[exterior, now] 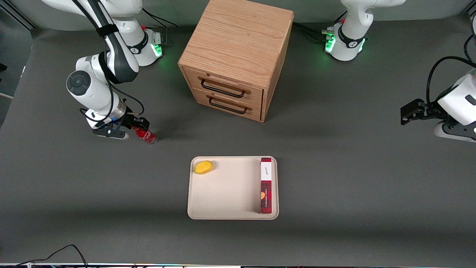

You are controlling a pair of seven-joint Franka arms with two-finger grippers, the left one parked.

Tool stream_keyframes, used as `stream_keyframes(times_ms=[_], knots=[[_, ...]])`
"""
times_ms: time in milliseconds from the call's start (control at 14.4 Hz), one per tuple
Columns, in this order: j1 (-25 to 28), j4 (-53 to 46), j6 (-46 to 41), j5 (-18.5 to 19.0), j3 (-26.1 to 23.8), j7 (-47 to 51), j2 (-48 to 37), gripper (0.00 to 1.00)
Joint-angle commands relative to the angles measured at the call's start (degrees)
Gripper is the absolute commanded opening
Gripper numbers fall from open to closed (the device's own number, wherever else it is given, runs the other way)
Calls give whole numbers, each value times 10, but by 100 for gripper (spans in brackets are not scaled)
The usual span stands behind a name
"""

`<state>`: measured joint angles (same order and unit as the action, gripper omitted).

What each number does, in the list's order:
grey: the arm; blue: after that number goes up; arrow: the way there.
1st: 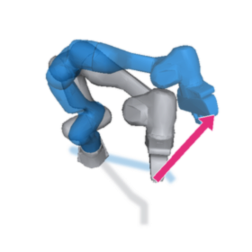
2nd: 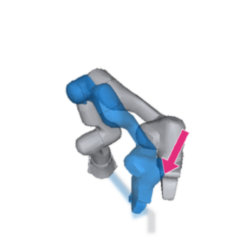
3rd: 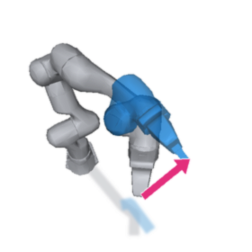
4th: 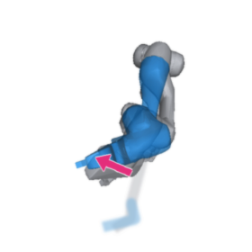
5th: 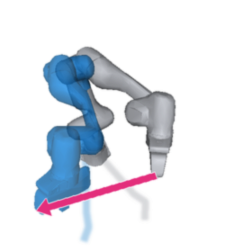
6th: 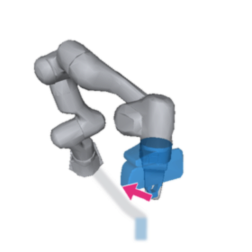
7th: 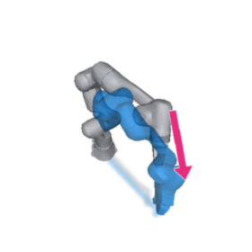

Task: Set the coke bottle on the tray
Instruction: 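Lower the right gripper around the bottle and close on it, then lift the held bottle up off the table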

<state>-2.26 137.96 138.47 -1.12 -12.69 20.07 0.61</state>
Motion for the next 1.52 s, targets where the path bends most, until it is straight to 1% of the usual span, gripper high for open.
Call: stream_keyframes(times_ms=[0,277,347,416,554,693,832,970,1040,1109,1248,1317,1455], knots=[[3,-1,8,-3,-4,9,2,0],[3,-4,2,-3,-8,6,-3,0],[2,-15,-11,-3,-13,3,-10,0],[2,-35,-52,-1,-12,1,-20,0],[-1,-104,-162,20,-9,-13,-41,0],[-4,-210,-298,21,-1,-48,-44,0],[-4,-323,-406,21,0,-59,-29,0],[2,-438,-478,18,-3,-51,11,0],[3,-505,-518,16,-9,-46,45,0],[13,-577,-551,16,-11,-29,87,0],[40,-713,-612,17,-15,38,177,0],[51,-764,-615,18,-24,68,215,0],[73,-822,-591,23,-40,148,281,0]])
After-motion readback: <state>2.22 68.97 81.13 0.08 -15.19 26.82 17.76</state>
